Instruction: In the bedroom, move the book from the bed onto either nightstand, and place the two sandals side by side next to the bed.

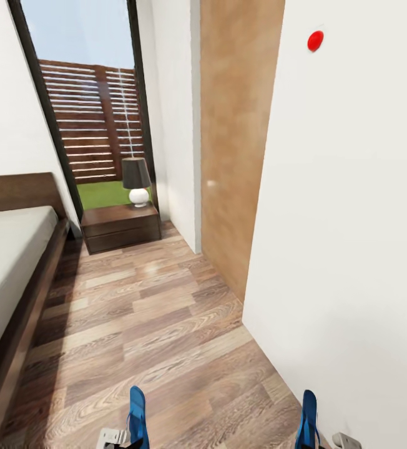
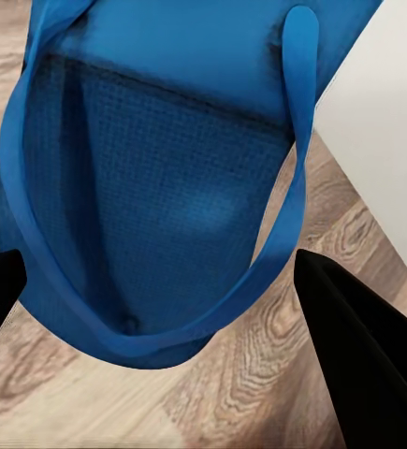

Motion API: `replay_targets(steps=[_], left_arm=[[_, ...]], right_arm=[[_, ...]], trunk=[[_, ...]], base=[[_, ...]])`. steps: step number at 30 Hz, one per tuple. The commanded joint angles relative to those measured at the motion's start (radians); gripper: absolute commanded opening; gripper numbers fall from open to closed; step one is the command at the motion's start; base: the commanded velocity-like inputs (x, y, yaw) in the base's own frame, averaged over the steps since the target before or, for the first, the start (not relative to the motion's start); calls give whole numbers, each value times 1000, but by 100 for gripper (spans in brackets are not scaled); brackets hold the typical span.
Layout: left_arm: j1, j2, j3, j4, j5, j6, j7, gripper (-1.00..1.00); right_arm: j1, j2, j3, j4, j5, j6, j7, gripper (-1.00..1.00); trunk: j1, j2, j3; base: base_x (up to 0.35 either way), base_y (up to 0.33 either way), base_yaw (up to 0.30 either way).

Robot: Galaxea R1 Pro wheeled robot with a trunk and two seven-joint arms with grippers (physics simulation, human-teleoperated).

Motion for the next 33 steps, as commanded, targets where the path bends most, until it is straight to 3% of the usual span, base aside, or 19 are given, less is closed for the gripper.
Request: replay_targets(steps=[1,33], left_arm=[[-1,-1,8,0,-11,-6,-4,-100],[-1,-1,8,0,-10,-6,-4,-100]], right_arm=[[0,-1,5,-1,-10,5,3,-100],[0,-1,6,0,-10,5,2,-100]], trunk=[[0,0,-1],[0,0,-1]], base=[[0,0,231],[0,0,230]])
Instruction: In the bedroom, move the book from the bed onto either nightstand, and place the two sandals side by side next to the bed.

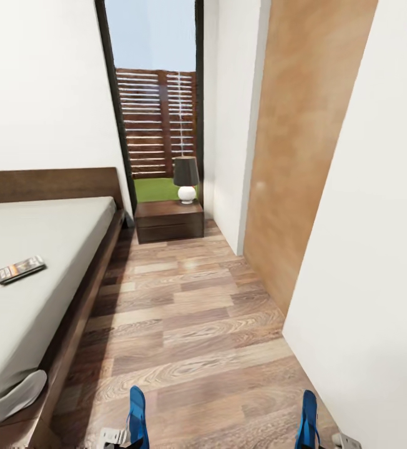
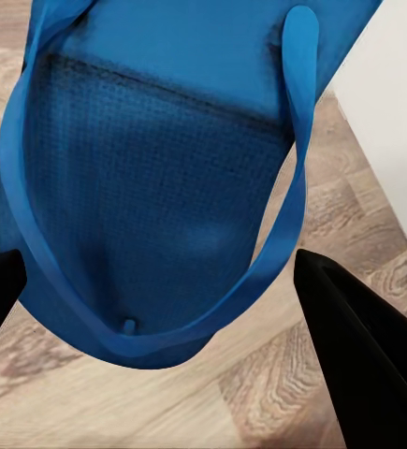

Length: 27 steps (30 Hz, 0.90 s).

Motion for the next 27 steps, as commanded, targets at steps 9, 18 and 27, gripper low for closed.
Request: replay_targets(steps=[9,18,27], left_arm=[[-1,-1,8,0,-11,-6,-4,-100],[-1,-1,8,0,-11,-5,-4,-100],[-1,-1,8,0,-10,-6,-4,-100]], right_arm=[[0,-1,6,-1,-10,5,3,-100],[0,-1,6,-1,-11,5,3,-100],[0,-1,6,-1,-11,5,3,-100]], trunk=[[0,0,-1],[0,0,-1],[0,0,-1]], base=[[14,0,184],[289,0,10],[328,0,0]])
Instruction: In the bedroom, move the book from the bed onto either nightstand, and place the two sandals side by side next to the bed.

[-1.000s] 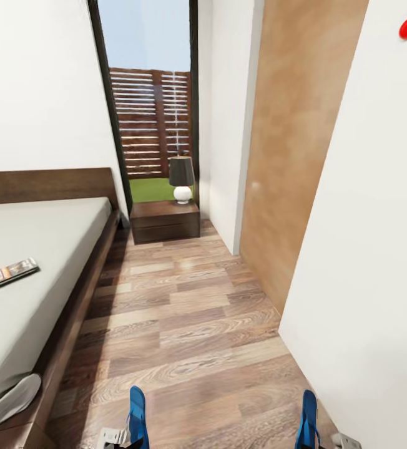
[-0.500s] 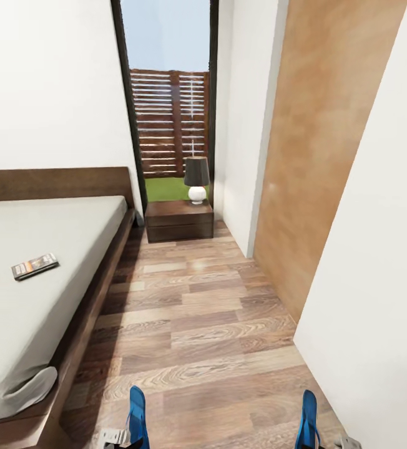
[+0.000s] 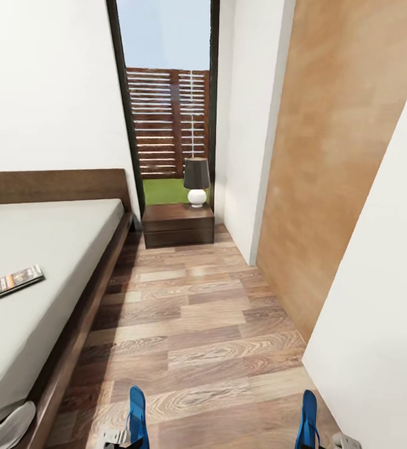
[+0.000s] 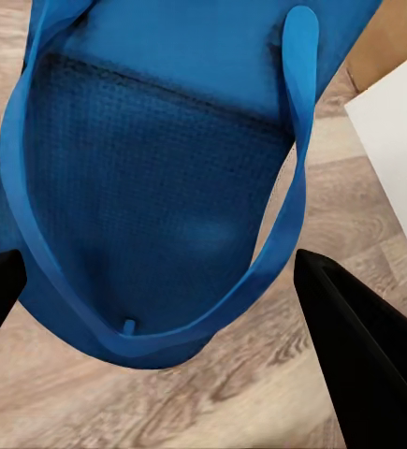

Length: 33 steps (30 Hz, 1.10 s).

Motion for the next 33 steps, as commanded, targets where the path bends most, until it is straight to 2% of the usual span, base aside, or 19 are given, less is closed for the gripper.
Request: replay_targets(steps=[1,33], left_arm=[[-1,-1,8,0,-10,-6,-5,-100],[-1,1,8,-1,-9,-5,-5,-100]], right_arm=[[-1,-1,5,0,-11,5,2,-100],[-1,-1,5,0,-10,5,2,-100]], trunk=[[0,0,-1],[0,0,-1]], base=[[329,0,0],[329,0,0]])
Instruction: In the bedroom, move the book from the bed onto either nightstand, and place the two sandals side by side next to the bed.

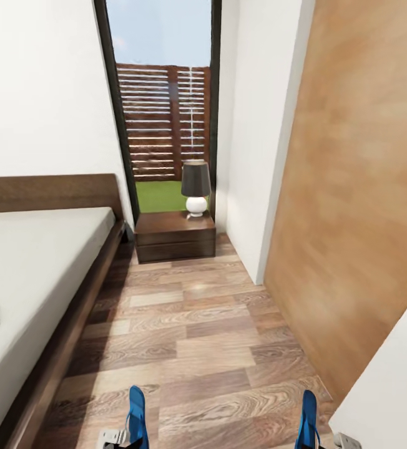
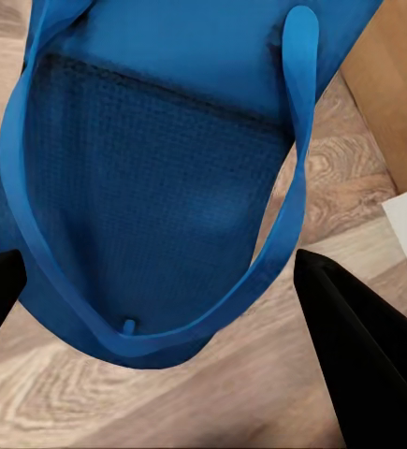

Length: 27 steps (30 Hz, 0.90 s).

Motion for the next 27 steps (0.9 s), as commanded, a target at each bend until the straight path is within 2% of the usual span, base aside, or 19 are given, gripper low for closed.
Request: replay_targets(steps=[1,10,27], left_arm=[[-1,-1,8,0,-10,-7,-4,-100],[-1,-1,8,0,-10,-7,-4,-100],[-1,-1,8,1,-10,-7,-2,-100]], right_arm=[[0,-1,5,0,-11,5,2,-100],[0,-1,5,0,-11,5,2,-100],[0,-1,5,0,-11,5,2,-100]], trunk=[[0,0,-1],[0,0,-1],[0,0,-1]], base=[[329,0,24],[329,0,122],[329,0,6]])
